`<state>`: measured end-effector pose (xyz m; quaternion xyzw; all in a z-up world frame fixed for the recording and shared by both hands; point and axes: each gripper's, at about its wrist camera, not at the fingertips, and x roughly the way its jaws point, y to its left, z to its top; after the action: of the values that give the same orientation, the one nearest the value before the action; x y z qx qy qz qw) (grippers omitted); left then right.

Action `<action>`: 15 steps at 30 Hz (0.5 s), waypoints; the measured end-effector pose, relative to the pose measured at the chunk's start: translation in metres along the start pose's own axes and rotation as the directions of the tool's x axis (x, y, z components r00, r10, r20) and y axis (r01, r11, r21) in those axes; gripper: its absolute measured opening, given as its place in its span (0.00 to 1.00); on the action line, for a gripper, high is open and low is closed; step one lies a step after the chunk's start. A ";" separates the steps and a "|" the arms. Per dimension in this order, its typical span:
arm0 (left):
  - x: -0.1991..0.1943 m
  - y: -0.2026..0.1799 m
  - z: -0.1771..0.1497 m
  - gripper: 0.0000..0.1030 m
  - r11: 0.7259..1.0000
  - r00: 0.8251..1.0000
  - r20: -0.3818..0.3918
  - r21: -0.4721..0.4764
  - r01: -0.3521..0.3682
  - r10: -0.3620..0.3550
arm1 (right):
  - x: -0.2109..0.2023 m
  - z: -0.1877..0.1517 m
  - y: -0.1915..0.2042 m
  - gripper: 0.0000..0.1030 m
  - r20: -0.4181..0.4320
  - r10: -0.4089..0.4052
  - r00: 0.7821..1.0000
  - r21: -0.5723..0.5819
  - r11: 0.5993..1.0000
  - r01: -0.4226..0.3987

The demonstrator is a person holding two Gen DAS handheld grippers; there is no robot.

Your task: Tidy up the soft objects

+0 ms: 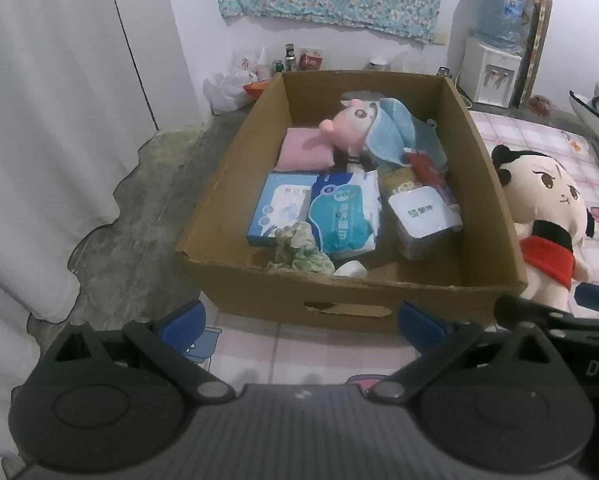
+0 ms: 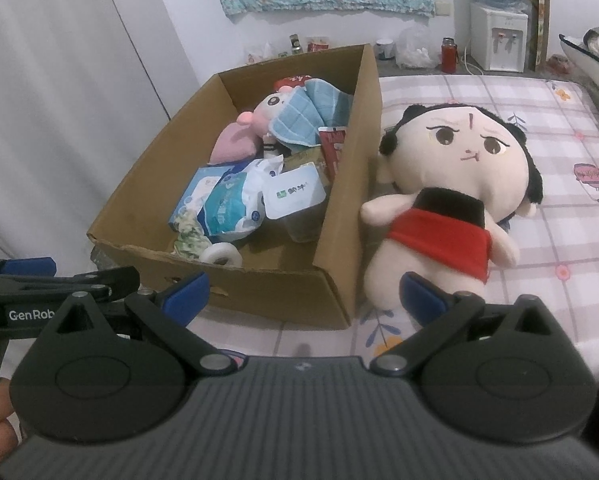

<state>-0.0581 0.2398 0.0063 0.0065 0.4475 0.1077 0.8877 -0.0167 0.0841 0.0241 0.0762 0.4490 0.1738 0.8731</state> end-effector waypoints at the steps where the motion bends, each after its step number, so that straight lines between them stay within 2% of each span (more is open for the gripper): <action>1: 0.000 0.000 0.000 1.00 1.000 1.000 -0.001 0.000 -0.001 0.001 | 0.000 0.000 -0.001 0.99 -0.001 0.001 1.000 0.000 1.000 -0.001; 15: 0.000 -0.001 -0.002 1.00 1.000 1.000 -0.007 -0.005 -0.001 0.001 | 0.000 0.000 0.000 0.99 -0.003 0.001 1.000 0.000 1.000 -0.001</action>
<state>-0.0594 0.2383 0.0045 0.0044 0.4505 0.1093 0.8861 -0.0170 0.0838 0.0241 0.0763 0.4502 0.1742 0.8724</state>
